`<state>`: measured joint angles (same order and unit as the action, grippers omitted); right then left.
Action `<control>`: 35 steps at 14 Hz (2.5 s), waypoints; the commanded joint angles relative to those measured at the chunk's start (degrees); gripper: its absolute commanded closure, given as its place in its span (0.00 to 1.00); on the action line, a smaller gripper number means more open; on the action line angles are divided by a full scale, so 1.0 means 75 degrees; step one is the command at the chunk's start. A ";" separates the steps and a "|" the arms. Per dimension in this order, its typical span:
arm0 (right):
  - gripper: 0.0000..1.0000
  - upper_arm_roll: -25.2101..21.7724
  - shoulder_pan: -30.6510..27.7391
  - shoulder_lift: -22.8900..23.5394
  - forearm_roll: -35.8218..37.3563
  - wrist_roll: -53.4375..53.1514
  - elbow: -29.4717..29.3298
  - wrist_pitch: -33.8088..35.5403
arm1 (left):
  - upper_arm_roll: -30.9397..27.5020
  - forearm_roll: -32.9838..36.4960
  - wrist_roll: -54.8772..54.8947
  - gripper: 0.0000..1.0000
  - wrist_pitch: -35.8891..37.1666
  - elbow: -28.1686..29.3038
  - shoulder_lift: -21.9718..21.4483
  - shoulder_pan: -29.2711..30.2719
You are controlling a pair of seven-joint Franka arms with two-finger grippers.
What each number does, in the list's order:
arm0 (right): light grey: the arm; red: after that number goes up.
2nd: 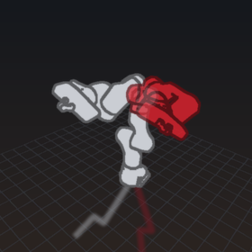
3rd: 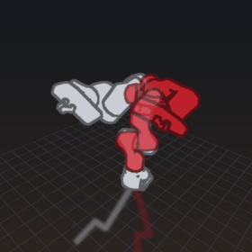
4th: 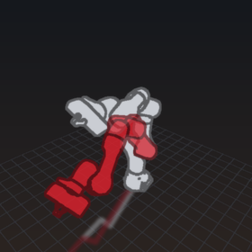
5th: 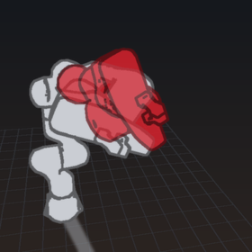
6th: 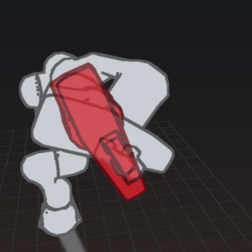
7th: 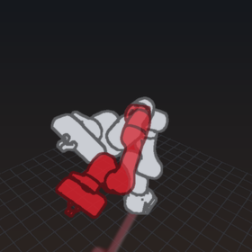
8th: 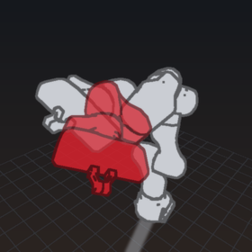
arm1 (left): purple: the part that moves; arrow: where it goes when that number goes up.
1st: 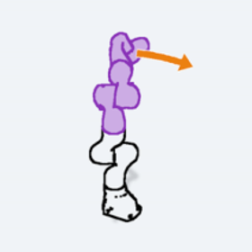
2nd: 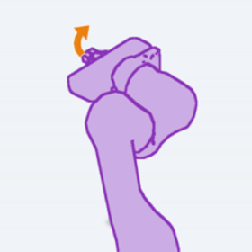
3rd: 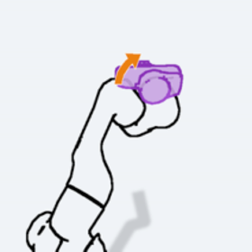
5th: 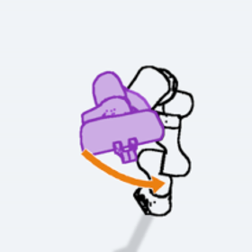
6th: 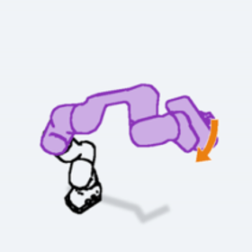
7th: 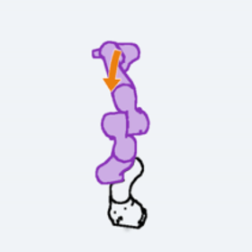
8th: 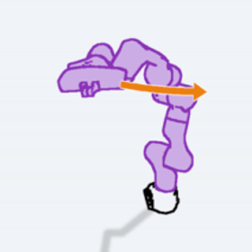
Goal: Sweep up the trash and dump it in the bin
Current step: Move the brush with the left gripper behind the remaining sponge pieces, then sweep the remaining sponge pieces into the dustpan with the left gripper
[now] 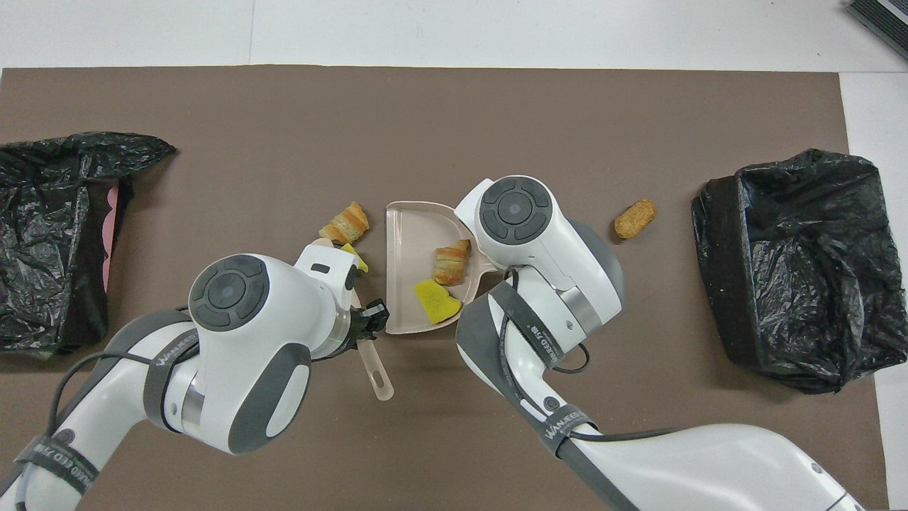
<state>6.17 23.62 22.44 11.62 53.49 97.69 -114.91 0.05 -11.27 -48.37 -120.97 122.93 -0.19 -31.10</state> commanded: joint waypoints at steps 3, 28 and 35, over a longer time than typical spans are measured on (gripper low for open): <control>1.00 0.0045 -0.0032 -0.0097 0.0102 -0.0264 0.0182 -0.0135 | -0.0019 0.0436 0.1792 1.00 0.0321 -0.0348 0.0189 0.0710; 1.00 0.0045 -0.0032 -0.0097 0.0056 -0.0370 0.0170 -0.0147 | 0.0017 0.0120 0.5819 1.00 0.0039 -0.0394 0.0822 -0.0519; 1.00 0.0045 -0.0114 -0.0039 0.0067 -0.0241 0.0159 -0.0487 | -0.0042 0.0108 0.4717 1.00 0.1244 -0.0828 0.0225 0.0642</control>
<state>6.09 23.54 22.46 11.62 52.76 98.06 -116.79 -0.58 -9.80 -9.85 -115.09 117.57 3.82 -27.31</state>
